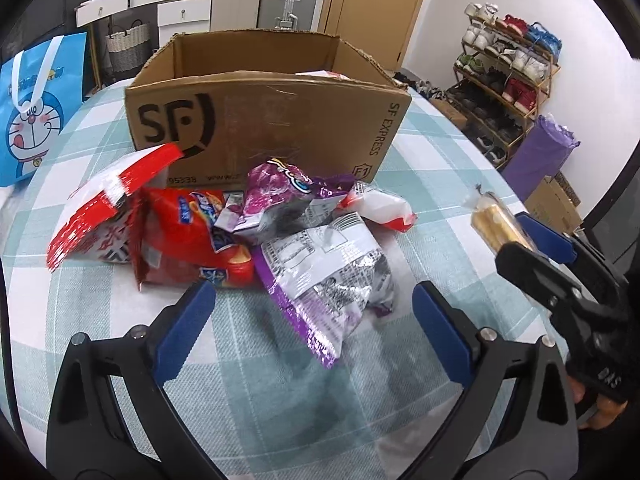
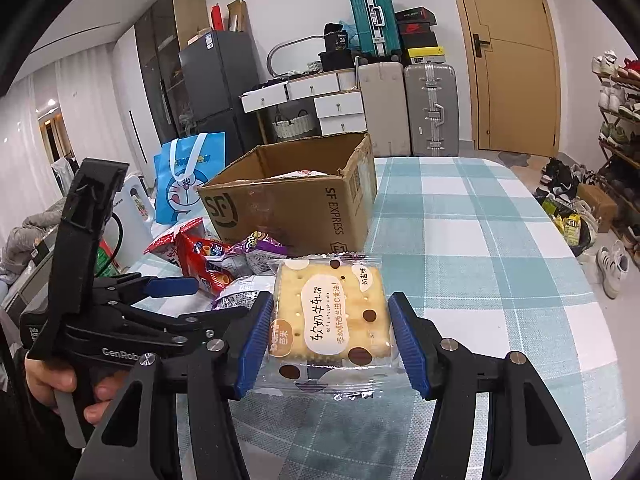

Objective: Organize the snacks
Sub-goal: 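Lift the cracker pack with the right tool while the left tool grasps a white-purple chip bag, then carry both packs into the SF box and open both tools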

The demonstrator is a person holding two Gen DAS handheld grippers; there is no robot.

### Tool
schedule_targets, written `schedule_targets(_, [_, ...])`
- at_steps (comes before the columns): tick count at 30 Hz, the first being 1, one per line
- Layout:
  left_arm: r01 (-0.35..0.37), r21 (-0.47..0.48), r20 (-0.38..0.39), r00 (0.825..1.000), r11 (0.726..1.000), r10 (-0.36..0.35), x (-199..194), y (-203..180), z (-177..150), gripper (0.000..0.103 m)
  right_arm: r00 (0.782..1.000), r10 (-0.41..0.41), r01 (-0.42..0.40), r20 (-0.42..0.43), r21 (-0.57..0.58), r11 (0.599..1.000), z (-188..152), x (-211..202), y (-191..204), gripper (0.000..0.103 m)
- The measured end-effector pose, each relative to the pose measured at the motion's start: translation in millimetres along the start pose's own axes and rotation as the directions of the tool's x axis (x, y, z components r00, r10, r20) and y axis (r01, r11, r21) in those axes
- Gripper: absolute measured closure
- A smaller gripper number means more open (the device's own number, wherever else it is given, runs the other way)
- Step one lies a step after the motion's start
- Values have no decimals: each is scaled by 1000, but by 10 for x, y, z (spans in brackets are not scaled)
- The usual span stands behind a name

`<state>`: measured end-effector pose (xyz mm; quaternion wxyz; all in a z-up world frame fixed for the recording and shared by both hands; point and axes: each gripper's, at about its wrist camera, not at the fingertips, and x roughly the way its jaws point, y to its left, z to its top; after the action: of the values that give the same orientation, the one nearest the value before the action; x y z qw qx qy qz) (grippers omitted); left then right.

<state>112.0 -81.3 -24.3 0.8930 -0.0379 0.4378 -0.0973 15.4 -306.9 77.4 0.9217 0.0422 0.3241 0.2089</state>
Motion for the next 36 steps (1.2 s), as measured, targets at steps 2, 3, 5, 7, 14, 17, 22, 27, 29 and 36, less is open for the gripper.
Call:
schedule_targets(2, [-9, 4, -6, 1000, 1000, 9, 34, -21, 26, 7, 1000, -2, 2, 2, 6, 1000, -4, 0, -20, 44])
schedule_targets(3, [-8, 2, -10, 1000, 1000, 8, 54, -32, 42, 9, 1000, -1, 1, 1, 10, 1000, -6, 4, -35, 44])
schedule_targets(5, [-7, -4, -21, 1000, 1000, 7, 98, -45, 81, 14, 1000, -2, 2, -2, 18, 1000, -9, 15, -48, 44])
schedule_targets(7, [-10, -4, -32, 999, 1000, 9, 142, -67, 110, 18, 1000, -3, 3, -4, 24, 1000, -18, 23, -66, 44])
schedule_targets(14, [-30, 28, -50, 998, 999, 32, 290, -196, 170, 31, 1000, -4, 4, -4, 25, 1000, -12, 22, -76, 44])
schedule_targets(17, [-12, 36, -41, 999, 999, 13, 297, -229, 158, 37, 1000, -1, 1, -2, 26, 1000, -15, 19, -69, 44])
schedule_targets(22, [-9, 78, -23, 1000, 997, 11, 256, -302, 100, 47, 1000, -5, 5, -2, 18, 1000, -17, 17, -55, 44])
schedule_targets(27, [8, 98, -20, 1000, 995, -6, 196, -301, 29, 49, 1000, -7, 7, 3, 19, 1000, -12, 1, -48, 44])
schedule_targets(29, [15, 102, -20, 1000, 995, -14, 167, -289, 4, 49, 1000, -9, 9, 5, 13, 1000, -12, -7, -39, 44])
schedule_targets(36, [39, 98, -3, 999, 994, -39, 36, -212, -87, 50, 1000, -13, 13, 15, 3, 1000, -5, -24, -6, 44])
